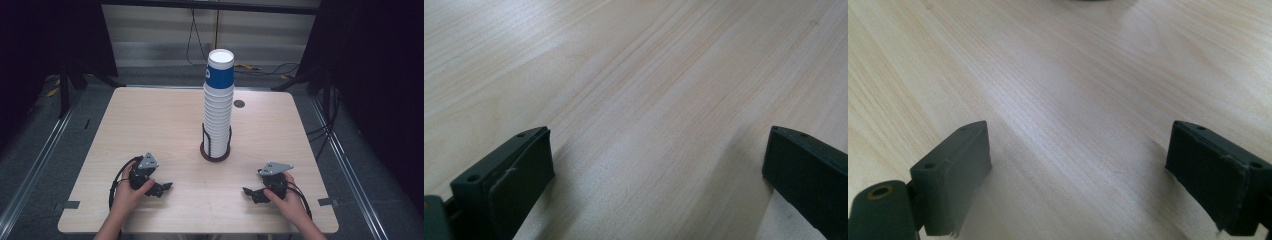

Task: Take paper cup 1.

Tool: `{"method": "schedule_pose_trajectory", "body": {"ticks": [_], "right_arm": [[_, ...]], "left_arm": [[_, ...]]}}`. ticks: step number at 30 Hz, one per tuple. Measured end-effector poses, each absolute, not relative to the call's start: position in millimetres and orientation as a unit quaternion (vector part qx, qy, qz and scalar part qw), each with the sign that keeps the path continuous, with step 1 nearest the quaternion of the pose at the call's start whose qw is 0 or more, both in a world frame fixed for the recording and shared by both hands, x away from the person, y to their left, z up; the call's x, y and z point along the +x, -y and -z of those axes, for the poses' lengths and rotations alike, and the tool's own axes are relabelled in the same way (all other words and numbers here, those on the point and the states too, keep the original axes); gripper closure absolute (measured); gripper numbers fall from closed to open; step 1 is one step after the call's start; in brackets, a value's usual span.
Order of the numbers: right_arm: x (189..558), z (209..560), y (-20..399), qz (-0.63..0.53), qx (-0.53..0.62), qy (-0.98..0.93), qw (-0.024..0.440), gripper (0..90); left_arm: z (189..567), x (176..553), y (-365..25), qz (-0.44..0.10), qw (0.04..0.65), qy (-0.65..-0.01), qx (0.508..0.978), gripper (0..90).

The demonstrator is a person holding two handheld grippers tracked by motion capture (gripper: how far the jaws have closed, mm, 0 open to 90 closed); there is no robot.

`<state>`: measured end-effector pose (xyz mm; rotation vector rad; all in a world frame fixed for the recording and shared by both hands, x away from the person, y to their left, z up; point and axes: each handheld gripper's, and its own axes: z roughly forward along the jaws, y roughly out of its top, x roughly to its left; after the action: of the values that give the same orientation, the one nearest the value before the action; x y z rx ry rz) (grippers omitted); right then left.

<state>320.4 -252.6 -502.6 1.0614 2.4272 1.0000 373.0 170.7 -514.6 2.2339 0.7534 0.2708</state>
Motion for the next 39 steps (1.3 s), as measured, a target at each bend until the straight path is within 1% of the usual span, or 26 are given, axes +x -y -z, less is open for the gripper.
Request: {"method": "schedule_pose_trajectory", "body": {"ticks": [4,8,9,11,12,13,14,15,16,17,18,19,20,22,24,25,26,27,28,30,32,33,35,39], "right_arm": [[320.4,502.6,252.6,-0.349,0.37,-0.847,0.154,10.0],[319.4,502.6,252.2,-0.348,0.374,-0.845,0.158,10.0],[319.1,502.6,252.0,-0.348,0.377,-0.844,0.158,10.2],[319.3,498.6,251.7,-0.337,0.384,-0.846,0.15,15.0],[319.3,498.6,251.7,-0.337,0.384,-0.846,0.15,15.0],[320.4,493.9,253.0,-0.348,0.401,-0.839,0.12,13.3],[320.1,491.0,253.9,-0.362,0.413,-0.829,0.105,13.6],[320.7,487.2,255.1,-0.373,0.416,-0.824,0.093,13.4],[320.7,487.2,255.1,-0.373,0.416,-0.824,0.093,13.4],[323.5,474.3,255.8,-0.393,0.415,-0.815,0.093,13.4],[324.8,469.1,255.8,-0.398,0.411,-0.815,0.092,13.4],[324.8,469.1,255.8,-0.398,0.411,-0.815,0.092,13.4],[329.7,454.2,254.8,-0.399,0.407,-0.815,0.102,14.0],[336.7,437.7,252.4,-0.41,0.402,-0.812,0.101,14.0],[343.2,421.1,249.0,-0.429,0.404,-0.803,0.091,13.9],[343.2,421.1,249.0,-0.429,0.404,-0.803,0.091,13.9],[351.5,396.9,242.0,-0.429,0.389,-0.808,0.108,13.9],[351.5,396.9,242.0,-0.429,0.389,-0.808,0.108,13.9],[358.0,375.5,235.4,-0.431,0.375,-0.811,0.122,14.0],[364.2,356.3,228.1,-0.432,0.364,-0.816,0.121,13.7],[368.2,338.4,221.0,-0.433,0.351,-0.819,0.138,13.9],[369.9,332.4,218.5,-0.431,0.346,-0.821,0.141,13.8],[374.6,318.7,213.6,-0.433,0.339,-0.823,0.144,13.9],[385.1,289.9,206.5,-0.448,0.337,-0.813,0.157,14.0]], "left_arm": [[514.7,372.6,-169.7,-0.107,0.376,-0.299,0.87,0.0],[510.5,374.3,-168.9,-0.093,0.36,-0.284,0.884,0.3],[507.3,374.2,-167.8,-0.081,0.356,-0.285,0.886,2.9],[503.9,373.2,-168.0,-0.069,0.364,-0.288,0.883,11.6],[503.9,373.2,-168.0,-0.069,0.364,-0.288,0.883,16.9],[499.2,372.5,-167.6,-0.05,0.358,-0.284,0.888,19.6],[497.6,371.7,-166.6,-0.046,0.36,-0.284,0.887,17.9],[494.4,371.3,-166.4,-0.049,0.358,-0.282,0.889,16.2],[494.4,371.3,-166.4,-0.049,0.358,-0.282,0.889,16.3],[485.6,370.9,-165.8,-0.046,0.372,-0.281,0.883,16.3],[481.4,371.9,-165.6,-0.038,0.385,-0.276,0.88,16.3],[481.4,371.9,-165.6,-0.038,0.385,-0.276,0.88,16.2],[472.3,372.6,-162.3,-0.028,0.404,-0.291,0.867,16.0],[467.9,373.3,-160.3,-0.031,0.408,-0.288,0.866,16.0],[454.3,376.2,-152.9,-0.03,0.408,-0.278,0.869,16.0],[454.3,376.2,-152.9,-0.03,0.408,-0.278,0.869,16.0],[444.4,379.2,-148.7,-0.024,0.404,-0.274,0.872,16.0],[444.4,379.2,-148.7,-0.024,0.404,-0.274,0.872,16.0],[437.3,381.5,-146.1,-0.023,0.407,-0.272,0.871,16.0],[420.2,385.8,-141.8,-0.025,0.407,-0.263,0.874,16.5],[413.1,387.1,-139.8,-0.027,0.406,-0.257,0.877,16.7],[403.4,388.2,-136.6,-0.03,0.407,-0.25,0.878,16.7],[396.6,389.2,-134.7,-0.039,0.406,-0.251,0.878,17.1],[386.2,393.5,-128.7,-0.035,0.397,-0.242,0.885,17.7]]}}
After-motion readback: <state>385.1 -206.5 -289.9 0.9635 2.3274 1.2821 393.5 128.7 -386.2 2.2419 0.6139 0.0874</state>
